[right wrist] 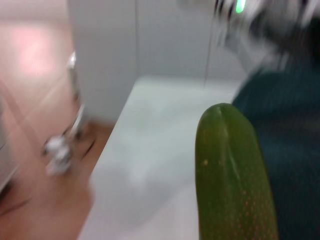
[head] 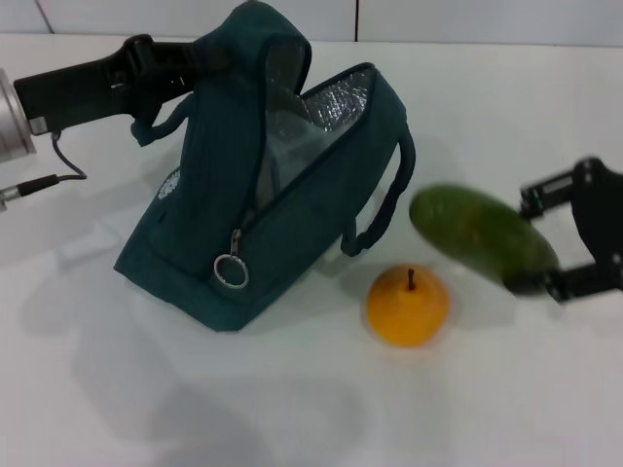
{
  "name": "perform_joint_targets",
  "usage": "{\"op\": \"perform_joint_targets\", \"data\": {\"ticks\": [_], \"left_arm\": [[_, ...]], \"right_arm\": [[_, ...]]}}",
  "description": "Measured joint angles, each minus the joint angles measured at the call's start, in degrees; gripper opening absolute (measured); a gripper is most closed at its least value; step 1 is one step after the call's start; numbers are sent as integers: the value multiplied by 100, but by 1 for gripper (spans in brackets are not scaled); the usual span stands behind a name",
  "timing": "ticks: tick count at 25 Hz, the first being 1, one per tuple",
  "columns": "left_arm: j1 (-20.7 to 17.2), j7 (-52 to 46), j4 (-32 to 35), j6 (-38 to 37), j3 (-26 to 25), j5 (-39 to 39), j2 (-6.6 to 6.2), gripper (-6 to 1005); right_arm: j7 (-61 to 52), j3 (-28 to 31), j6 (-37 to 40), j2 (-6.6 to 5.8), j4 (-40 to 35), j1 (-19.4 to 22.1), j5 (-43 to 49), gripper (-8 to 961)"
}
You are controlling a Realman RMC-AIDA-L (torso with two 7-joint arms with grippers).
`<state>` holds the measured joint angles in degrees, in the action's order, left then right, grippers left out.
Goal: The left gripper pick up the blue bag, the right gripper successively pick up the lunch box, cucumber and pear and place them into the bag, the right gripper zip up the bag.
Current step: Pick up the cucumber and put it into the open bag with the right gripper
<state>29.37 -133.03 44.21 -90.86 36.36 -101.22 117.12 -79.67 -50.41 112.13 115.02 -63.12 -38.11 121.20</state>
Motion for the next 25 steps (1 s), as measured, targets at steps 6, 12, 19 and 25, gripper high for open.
{"op": "perform_joint_targets", "data": {"ticks": [6,12,19,25], "left_arm": [[-23,-28,0,-5,20,23,0,75],[-47,-65,0,-22,31,23,-20,75],[-53,-149,0,-183,36,19,4,74],[-50,-185,0,-304,38,26,34,74]], "right_arm": [[1985,-757,-1037,79,797,601,-2472,556],[3223,-1517,-1362,101,1230,730,-3859,555],[4723,-2324,-1893,108,1646,735,-5294,556],[5173,-3287,-2740,117,1659,634,-5657,557]]}}
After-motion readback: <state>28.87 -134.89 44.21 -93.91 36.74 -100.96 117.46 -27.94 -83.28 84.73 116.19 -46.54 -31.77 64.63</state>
